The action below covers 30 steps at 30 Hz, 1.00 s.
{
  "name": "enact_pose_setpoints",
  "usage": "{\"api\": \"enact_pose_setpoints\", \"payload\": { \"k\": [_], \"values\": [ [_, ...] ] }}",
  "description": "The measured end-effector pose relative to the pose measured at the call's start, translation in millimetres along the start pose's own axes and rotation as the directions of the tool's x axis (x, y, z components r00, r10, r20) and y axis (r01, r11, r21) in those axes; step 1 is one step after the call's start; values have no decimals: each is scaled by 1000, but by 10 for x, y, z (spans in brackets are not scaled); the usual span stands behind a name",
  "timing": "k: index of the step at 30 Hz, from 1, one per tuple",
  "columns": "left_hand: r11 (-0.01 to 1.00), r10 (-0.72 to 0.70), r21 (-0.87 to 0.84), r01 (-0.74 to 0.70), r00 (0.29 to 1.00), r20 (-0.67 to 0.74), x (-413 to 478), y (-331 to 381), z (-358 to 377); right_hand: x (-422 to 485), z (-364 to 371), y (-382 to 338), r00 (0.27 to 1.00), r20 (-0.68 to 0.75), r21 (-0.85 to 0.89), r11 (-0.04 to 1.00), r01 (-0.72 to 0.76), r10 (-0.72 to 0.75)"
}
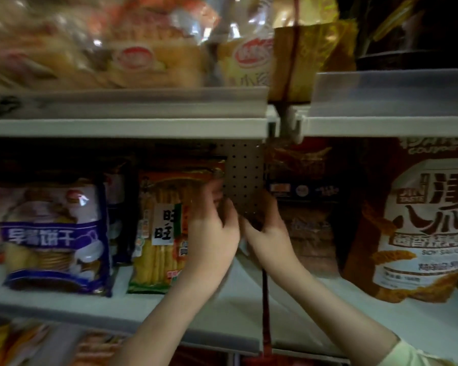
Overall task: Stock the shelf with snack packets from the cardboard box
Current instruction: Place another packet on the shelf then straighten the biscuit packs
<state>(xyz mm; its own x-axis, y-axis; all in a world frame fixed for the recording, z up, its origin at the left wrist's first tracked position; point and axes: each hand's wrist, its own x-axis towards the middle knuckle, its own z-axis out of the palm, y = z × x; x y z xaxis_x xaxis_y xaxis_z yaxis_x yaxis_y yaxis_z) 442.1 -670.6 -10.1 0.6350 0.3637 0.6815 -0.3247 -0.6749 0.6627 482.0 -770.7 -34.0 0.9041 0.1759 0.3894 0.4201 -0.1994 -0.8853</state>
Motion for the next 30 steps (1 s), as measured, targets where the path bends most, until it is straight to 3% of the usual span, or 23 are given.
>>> {"api": "enact_pose_setpoints", "payload": {
  "k": [3, 6, 9, 13, 18, 23, 30],
  "values": [
    [996, -52, 72, 60, 994, -98, 29, -235, -422, 4, 292, -72, 973, 209, 165, 977, -136, 101],
    [957, -245, 120, 263, 959, -140, 95, -520, -690, 73, 545, 1, 944, 267, 187, 950, -250, 196],
    [908, -419, -10, 420, 907, 40, 202, -756, -810, 146, 731, 2, 920, 293, 227, 916, -331, 260],
    [763, -608, -76, 642, 752, 256, 317, -920, -823, 184, 832, 49, 917, 290, 272, 895, -353, 274],
    [702, -570, -220, 678, 719, 397, 409, -973, -750, 204, 860, 108, 904, 346, 290, 887, -359, 252],
    [589, -617, -245, 770, 624, 480, 600, -1044, -661, 284, 859, 124, 894, 379, 347, 859, -376, 238],
    [575, -519, -345, 741, 657, 546, 638, -1091, -553, 351, 780, 137, 917, 330, 311, 891, -332, 227]
  ]
}}
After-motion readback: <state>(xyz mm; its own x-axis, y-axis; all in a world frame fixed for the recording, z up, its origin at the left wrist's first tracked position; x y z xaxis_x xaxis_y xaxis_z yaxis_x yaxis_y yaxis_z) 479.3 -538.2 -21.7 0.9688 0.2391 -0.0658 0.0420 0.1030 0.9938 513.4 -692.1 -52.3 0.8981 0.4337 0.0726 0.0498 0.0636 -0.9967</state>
